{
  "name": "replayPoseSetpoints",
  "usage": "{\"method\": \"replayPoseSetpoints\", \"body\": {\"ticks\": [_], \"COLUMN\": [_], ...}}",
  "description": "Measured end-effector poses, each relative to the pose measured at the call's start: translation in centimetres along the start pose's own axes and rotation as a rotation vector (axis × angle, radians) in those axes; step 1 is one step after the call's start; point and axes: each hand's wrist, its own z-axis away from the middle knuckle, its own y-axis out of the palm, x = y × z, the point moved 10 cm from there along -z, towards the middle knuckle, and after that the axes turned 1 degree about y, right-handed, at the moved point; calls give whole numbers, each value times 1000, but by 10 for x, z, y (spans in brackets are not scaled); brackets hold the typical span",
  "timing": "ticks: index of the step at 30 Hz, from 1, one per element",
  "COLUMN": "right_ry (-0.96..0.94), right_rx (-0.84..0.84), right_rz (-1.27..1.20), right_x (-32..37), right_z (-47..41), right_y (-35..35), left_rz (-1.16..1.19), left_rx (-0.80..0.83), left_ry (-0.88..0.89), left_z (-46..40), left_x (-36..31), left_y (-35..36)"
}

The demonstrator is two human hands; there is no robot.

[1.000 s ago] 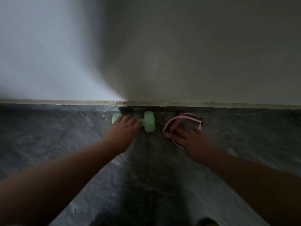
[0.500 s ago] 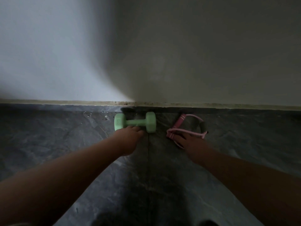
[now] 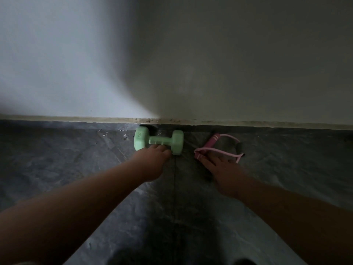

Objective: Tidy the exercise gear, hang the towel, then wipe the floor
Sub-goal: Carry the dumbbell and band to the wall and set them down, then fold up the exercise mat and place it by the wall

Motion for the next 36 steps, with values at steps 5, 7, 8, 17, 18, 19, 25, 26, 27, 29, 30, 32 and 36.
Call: {"method": "replayPoseSetpoints", "body": {"ticks": [5, 7, 8, 17, 18, 19, 25, 26, 27, 29, 30, 32, 36], "right_ry": [-32, 3, -14, 124, 146, 163, 183, 163, 144, 101, 85, 39, -85], "right_rx": [-135, -67, -58, -14, -3, 0, -58, -86, -105, -155, -189, -278, -380], "right_rz": [58, 94, 119, -324, -346, -348, -376, -405, -423, -414, -412, -401, -383], "right_x": [0, -9, -8, 23, 26, 29, 74, 87, 103, 137, 154, 191, 274], "right_z": [6, -1, -4, 52, 64, 78, 176, 192, 209, 243, 260, 294, 358], "right_y": [-19, -14, -10, -79, -90, -105, -255, -289, -326, -402, -441, -518, -652], "left_rz": [-1, 9, 14, 303, 313, 318, 438, 471, 495, 511, 523, 553, 544], "left_rx": [12, 15, 17, 118, 131, 133, 86, 56, 31, -30, -62, -133, -340], "left_ry": [-3, -3, -5, -153, -163, -167, -280, -301, -324, -370, -388, -415, -457], "left_z": [1, 3, 4, 85, 102, 120, 242, 267, 294, 352, 382, 443, 560], "left_x": [-1, -2, -2, -19, -24, -29, -26, -22, -18, -8, -4, 4, 19], "left_y": [-2, -4, -5, -52, -62, -74, -185, -211, -238, -296, -326, -383, -488]}}
